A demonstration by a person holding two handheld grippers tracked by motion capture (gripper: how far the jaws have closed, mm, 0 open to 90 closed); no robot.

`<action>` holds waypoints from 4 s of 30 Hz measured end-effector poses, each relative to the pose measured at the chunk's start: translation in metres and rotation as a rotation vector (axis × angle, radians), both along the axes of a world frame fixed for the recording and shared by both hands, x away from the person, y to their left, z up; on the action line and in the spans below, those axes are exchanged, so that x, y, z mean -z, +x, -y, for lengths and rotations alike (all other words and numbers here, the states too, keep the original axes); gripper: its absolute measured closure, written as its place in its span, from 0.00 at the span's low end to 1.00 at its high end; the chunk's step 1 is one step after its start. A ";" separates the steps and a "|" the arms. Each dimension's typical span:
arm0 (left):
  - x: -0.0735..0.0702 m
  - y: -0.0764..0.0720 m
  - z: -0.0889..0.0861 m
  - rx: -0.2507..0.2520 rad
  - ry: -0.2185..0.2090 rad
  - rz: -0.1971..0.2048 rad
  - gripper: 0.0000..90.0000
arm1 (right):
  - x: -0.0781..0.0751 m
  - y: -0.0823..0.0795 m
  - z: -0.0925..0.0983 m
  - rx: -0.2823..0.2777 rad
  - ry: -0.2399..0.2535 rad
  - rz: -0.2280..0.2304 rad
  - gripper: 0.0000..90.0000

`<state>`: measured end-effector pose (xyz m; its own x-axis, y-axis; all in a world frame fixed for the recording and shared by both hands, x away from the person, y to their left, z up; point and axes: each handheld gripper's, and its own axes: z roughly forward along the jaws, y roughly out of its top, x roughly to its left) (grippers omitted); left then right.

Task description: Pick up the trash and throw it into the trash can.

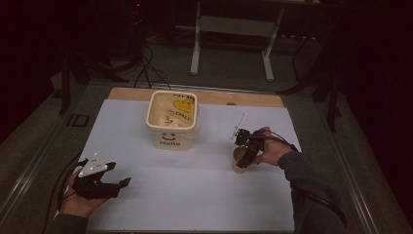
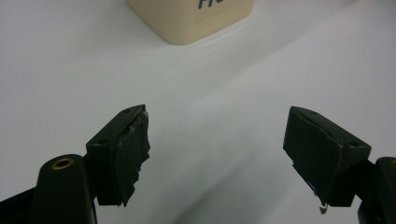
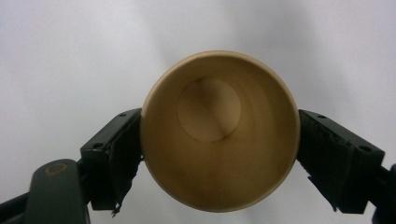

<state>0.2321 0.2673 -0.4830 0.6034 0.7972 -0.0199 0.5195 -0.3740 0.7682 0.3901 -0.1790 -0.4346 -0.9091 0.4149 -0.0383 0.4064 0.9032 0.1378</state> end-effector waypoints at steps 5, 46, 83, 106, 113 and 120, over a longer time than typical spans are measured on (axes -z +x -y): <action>0.000 0.000 0.000 0.001 0.000 0.000 0.25 | 0.004 0.000 -0.004 -0.011 -0.046 -0.006 0.20; 0.001 0.000 0.001 0.008 0.000 -0.007 0.25 | -0.051 0.006 -0.010 -0.047 -0.062 0.023 0.22; 0.001 -0.001 0.000 0.012 -0.001 -0.008 0.25 | -0.114 0.015 -0.052 -0.122 -0.070 0.100 0.23; 0.000 -0.001 0.000 0.014 -0.010 -0.005 0.25 | -0.143 0.027 -0.069 -0.121 -0.059 0.111 0.23; 0.000 -0.002 -0.002 0.014 -0.009 -0.005 0.25 | -0.153 0.031 -0.079 -0.130 -0.046 0.122 0.23; -0.001 -0.002 -0.002 0.011 -0.013 -0.003 0.25 | -0.167 0.037 -0.088 -0.138 -0.028 0.137 0.23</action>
<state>0.2301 0.2693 -0.4819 0.6120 0.7902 -0.0323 0.5181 -0.3697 0.7713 0.4267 -0.0910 -0.2679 -0.9426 0.2840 -0.1756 0.2579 0.9533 0.1574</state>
